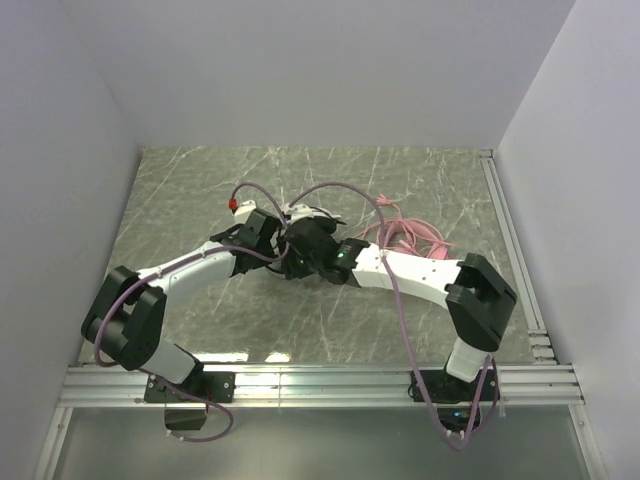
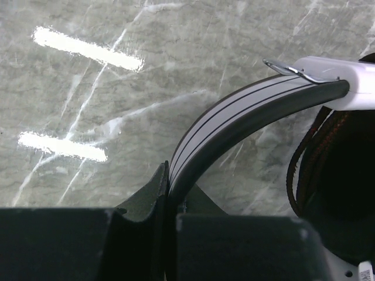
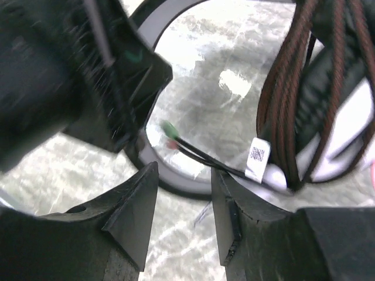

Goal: Wrap the headphones

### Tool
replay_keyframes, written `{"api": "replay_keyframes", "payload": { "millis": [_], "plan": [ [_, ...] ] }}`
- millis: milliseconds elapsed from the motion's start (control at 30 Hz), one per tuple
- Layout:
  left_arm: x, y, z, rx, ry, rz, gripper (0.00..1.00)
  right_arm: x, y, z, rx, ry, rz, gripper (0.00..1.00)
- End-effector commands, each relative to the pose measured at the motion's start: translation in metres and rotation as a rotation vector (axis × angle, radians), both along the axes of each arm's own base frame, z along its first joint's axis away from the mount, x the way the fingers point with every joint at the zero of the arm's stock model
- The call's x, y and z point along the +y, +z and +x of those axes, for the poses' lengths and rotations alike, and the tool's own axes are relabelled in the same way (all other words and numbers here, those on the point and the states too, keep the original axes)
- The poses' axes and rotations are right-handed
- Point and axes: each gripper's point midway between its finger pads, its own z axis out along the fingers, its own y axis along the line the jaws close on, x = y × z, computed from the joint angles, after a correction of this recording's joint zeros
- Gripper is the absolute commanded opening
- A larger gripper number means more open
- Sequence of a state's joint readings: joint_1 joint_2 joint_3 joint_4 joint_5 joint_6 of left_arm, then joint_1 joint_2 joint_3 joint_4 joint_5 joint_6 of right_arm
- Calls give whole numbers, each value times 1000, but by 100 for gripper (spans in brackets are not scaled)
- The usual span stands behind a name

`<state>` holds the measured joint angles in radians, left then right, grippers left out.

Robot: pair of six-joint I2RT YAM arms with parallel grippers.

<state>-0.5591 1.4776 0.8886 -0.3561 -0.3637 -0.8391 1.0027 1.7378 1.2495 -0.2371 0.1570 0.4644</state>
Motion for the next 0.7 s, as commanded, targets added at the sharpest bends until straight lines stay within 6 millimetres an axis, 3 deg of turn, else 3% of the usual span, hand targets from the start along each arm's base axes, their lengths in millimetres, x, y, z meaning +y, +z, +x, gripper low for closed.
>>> {"api": "replay_keyframes", "payload": {
  "millis": [0, 433, 567, 633, 667],
  "plan": [
    [-13, 57, 55, -224, 77, -119, 0, -14, 3, -36, 19, 107, -62, 49],
    [-15, 55, 54, -213, 58, -118, 0, -42, 32, -39, -62, 52, 22, 49],
    [-14, 59, 54, -210, 54, -115, 0, -68, 34, -36, -76, -13, 47, 50],
    [-12, 63, 55, -212, 61, -115, 0, -81, 44, -31, -87, -46, 97, 52],
    [-12, 64, 55, -211, 59, -115, 0, -90, 38, -32, -76, -57, 102, 52]
  ]
}}
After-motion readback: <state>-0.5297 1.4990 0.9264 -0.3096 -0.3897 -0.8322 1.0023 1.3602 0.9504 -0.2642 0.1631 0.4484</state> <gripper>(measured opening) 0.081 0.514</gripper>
